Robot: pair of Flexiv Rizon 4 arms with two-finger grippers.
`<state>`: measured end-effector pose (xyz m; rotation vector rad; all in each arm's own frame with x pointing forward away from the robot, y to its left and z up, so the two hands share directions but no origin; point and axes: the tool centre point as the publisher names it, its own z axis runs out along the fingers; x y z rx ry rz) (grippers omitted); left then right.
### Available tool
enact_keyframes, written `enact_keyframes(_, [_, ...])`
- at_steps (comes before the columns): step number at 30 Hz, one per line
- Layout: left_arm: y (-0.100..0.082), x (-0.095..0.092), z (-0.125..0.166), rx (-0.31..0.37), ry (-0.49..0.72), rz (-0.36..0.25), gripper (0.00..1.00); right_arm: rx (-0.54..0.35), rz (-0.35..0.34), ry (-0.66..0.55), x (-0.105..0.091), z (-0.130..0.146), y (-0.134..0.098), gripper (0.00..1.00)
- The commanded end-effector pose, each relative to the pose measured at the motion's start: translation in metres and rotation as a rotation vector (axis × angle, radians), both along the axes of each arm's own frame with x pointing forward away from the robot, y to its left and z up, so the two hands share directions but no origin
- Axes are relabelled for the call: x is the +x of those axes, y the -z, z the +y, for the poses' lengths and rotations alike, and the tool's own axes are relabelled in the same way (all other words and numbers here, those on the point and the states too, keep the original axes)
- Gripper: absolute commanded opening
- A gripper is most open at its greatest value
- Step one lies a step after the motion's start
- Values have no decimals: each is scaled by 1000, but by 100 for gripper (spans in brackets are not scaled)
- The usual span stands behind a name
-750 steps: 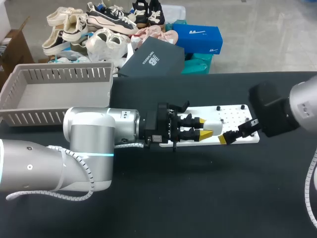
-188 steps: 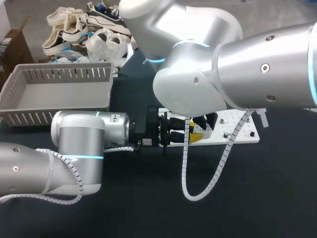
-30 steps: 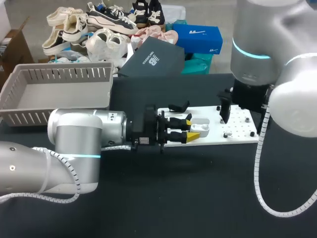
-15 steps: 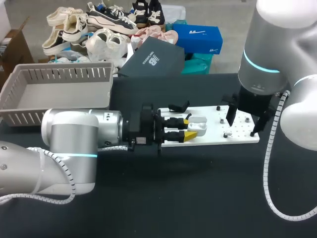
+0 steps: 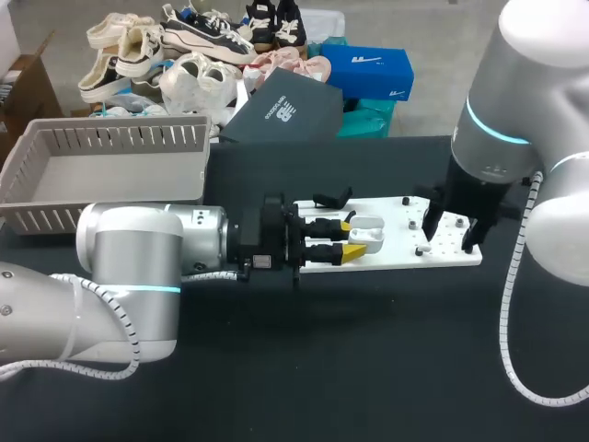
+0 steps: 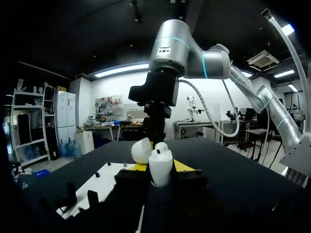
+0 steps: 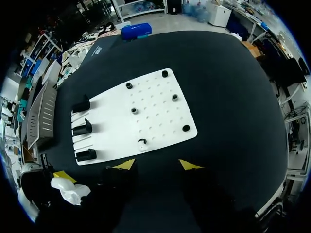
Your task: Pick up each earbud case from the left stands, insert the matching earbuds, close the lid, and place the case in the box.
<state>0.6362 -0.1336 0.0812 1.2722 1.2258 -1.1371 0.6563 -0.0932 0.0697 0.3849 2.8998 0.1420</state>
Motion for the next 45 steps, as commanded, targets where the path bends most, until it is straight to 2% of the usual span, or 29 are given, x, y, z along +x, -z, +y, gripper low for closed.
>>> enact_keyframes(1, [0, -2, 0, -1, -7, -2, 0, 28, 5, -10, 5, -3, 6, 49])
enact_keyframes(10, [0, -2, 0, -1, -7, -2, 0, 54, 8, -34, 4, 9, 7, 48])
enact_keyframes(18, [0, -2, 0, -1, -7, -2, 0, 78, 33, 30, 6, 17, 19, 43])
enact_keyframes(25, [0, -2, 0, -1, -7, -2, 0, 83, 22, 36, 7, 22, 23, 44])
enact_keyframes(36, [0, -2, 0, -1, -7, -2, 0, 89, 19, 52, 14, 22, 33, 43])
enact_keyframes(45, [0, -2, 0, -1, -7, -2, 0, 112, 23, 78, 21, 21, 38, 37])
